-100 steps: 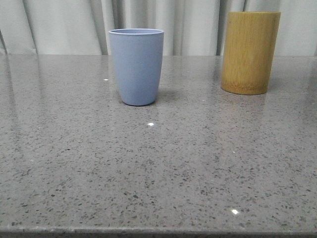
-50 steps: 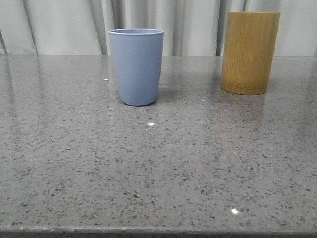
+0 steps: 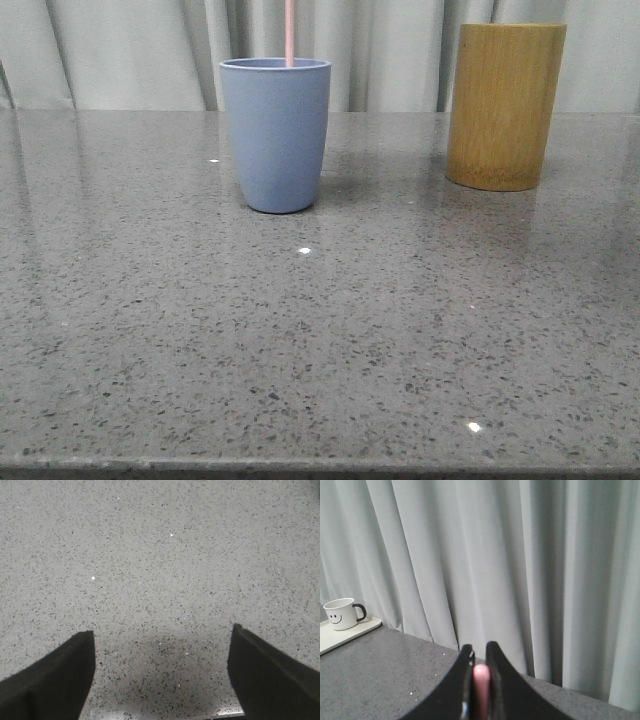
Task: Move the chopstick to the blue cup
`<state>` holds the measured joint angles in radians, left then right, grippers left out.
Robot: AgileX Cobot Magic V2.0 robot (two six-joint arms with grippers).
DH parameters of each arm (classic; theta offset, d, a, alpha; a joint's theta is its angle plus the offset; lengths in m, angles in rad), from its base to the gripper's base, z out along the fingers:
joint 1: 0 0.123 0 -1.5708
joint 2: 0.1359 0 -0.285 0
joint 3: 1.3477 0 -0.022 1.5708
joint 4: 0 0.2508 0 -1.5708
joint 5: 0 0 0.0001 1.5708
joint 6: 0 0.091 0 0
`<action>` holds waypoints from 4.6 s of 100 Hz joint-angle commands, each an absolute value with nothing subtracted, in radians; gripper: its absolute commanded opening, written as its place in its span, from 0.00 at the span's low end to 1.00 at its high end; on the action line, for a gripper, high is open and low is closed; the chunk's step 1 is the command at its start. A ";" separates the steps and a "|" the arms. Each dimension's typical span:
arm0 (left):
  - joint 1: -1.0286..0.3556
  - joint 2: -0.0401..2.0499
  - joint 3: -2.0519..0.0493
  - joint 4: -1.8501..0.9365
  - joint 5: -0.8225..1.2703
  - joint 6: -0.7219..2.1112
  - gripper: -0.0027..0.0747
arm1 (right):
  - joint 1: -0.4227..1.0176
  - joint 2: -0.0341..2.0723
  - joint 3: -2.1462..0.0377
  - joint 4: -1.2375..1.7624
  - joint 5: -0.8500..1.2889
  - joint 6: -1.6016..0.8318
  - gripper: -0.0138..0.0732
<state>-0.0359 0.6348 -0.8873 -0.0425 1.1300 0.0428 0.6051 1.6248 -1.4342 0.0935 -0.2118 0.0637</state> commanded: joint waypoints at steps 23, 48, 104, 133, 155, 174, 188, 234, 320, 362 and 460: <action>-0.034 0.637 -0.910 -0.052 1.077 0.040 0.73 | 0.607 1.582 -1.358 0.082 -0.359 0.051 0.09; -0.034 0.637 -0.910 -0.052 1.077 0.040 0.73 | 0.608 1.582 -1.323 0.082 -0.355 0.051 0.09; -0.034 0.637 -0.910 -0.052 1.077 0.040 0.73 | 0.608 1.582 -1.323 0.082 -0.412 0.052 0.59; -0.034 0.637 -0.910 -0.052 1.077 0.040 0.73 | 0.572 1.494 -1.323 0.082 -0.344 0.051 0.59; -0.034 0.637 -0.910 -0.052 1.077 0.040 0.73 | 0.435 1.364 -1.323 0.082 -0.118 0.051 0.59; -0.034 0.637 -0.910 -0.052 1.079 0.040 0.73 | 0.290 1.240 -1.247 0.078 0.024 0.051 0.59; -0.034 0.637 -0.910 -0.054 1.079 0.040 0.73 | 0.205 1.121 -1.123 0.065 0.084 0.049 0.59; -0.034 0.637 -0.910 -0.054 1.079 0.040 0.73 | 0.152 0.712 -0.839 -0.066 0.544 0.048 0.59; -0.034 0.637 -0.910 -0.054 1.079 0.040 0.32 | 0.152 0.404 -0.696 -0.077 0.730 0.049 0.21; -0.034 0.637 -0.910 -0.058 1.076 0.040 0.01 | 0.152 0.404 -0.696 -0.077 0.750 0.050 0.08; -0.036 0.369 -0.523 -0.061 0.351 0.038 0.01 | 0.152 0.404 -0.696 -0.077 0.750 0.050 0.08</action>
<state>-0.0359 0.4276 -0.5912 -0.0473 0.5619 0.0428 0.1562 0.3979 -0.6695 -0.0636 0.8132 0.0556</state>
